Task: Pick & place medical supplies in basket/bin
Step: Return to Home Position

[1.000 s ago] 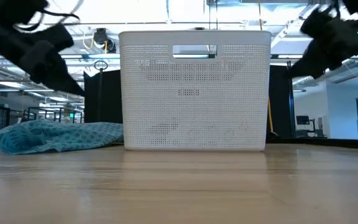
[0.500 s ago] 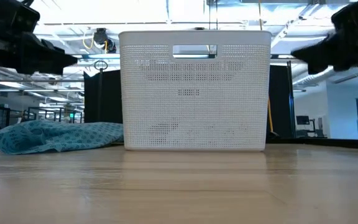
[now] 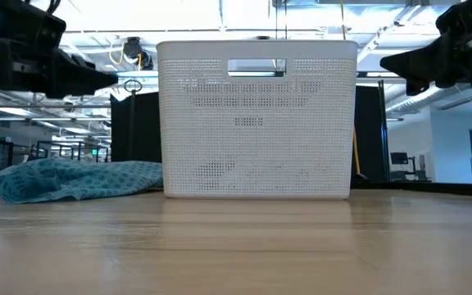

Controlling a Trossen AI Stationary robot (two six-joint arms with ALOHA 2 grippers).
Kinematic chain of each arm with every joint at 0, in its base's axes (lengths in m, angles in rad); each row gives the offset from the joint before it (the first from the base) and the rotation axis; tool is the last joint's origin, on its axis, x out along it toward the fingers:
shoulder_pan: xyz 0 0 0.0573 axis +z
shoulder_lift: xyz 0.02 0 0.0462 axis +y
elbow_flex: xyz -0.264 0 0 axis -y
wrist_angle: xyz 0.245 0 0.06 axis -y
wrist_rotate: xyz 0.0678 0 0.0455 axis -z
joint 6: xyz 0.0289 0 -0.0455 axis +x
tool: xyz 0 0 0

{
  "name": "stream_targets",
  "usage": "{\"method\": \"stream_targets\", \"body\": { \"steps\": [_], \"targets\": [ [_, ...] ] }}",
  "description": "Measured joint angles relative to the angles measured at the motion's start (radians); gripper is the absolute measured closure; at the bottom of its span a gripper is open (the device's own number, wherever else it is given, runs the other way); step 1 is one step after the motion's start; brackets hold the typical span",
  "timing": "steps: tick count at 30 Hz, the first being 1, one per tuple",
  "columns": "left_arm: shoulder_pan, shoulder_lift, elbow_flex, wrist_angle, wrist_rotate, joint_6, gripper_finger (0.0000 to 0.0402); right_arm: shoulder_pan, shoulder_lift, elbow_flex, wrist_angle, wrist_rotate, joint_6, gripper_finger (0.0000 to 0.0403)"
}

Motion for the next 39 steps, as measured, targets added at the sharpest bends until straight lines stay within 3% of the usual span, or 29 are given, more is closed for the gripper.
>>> {"method": "stream_targets", "body": {
  "steps": [4,7,14,17,28,39],
  "targets": [
    [0.11,0.0,0.0,0.055,0.171,0.003,0.0401,-0.032,0.0,-0.001,-0.002,-0.063,0.018,0.0403],
    [0.161,-0.003,0.0,0.061,0.215,-0.029,0.0401,-0.046,0.0,-0.001,-0.035,-0.062,0.041,0.0403],
    [0.139,-0.103,0.0,-0.031,0.168,-0.011,0.0401,-0.047,0.0,-0.002,-0.011,-0.064,0.037,0.0403],
    [0.122,-0.185,0.0,-0.103,0.129,0.02,0.0401,-0.047,-0.001,-0.003,0.0,-0.064,0.027,0.0403],
    [0.12,-0.528,0.0,-0.461,0.136,0.025,0.0401,-0.044,-0.001,-0.003,-0.002,-0.065,0.055,0.0403],
    [0.119,-0.497,0.001,-0.46,0.146,-0.068,0.0399,-0.044,0.0,-0.003,0.045,-0.089,0.064,0.0403]
  ]
}}
